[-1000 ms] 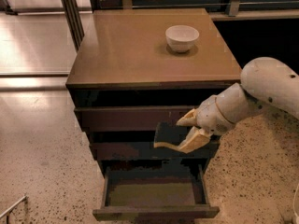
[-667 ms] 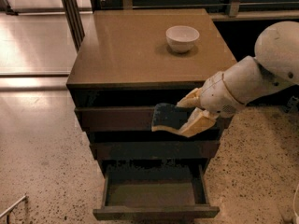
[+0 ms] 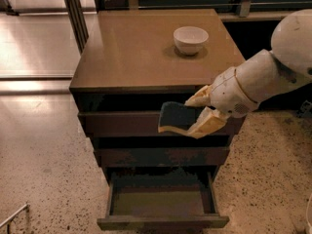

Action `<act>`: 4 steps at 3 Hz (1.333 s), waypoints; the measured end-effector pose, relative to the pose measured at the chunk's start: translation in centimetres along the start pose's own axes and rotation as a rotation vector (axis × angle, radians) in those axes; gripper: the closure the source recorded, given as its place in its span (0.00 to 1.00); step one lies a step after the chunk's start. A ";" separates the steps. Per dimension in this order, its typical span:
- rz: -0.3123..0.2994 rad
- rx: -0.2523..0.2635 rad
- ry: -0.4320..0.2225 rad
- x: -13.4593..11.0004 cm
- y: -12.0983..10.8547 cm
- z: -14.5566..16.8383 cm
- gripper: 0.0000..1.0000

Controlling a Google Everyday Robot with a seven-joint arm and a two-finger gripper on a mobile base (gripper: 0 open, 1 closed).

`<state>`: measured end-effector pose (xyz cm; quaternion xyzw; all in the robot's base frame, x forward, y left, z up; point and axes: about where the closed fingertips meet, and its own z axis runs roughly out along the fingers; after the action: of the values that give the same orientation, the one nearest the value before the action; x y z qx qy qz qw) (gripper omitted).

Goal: Pick sponge from bottom drawer and place on counter

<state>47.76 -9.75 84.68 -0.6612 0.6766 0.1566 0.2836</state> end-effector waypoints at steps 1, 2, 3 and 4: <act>0.030 0.023 0.023 -0.4 -1.4 0.0 1.00; 0.068 0.082 0.065 -0.5 -5.4 0.1 1.00; 0.088 0.148 0.073 -0.4 -10.6 0.6 1.00; 0.086 0.205 0.045 -0.4 -15.5 2.0 1.00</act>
Offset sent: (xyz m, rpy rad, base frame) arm 0.1079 -0.0038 0.0221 -0.0976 -0.0593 -0.2046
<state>63.31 -9.45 85.88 -0.6026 0.7230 0.0836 0.3274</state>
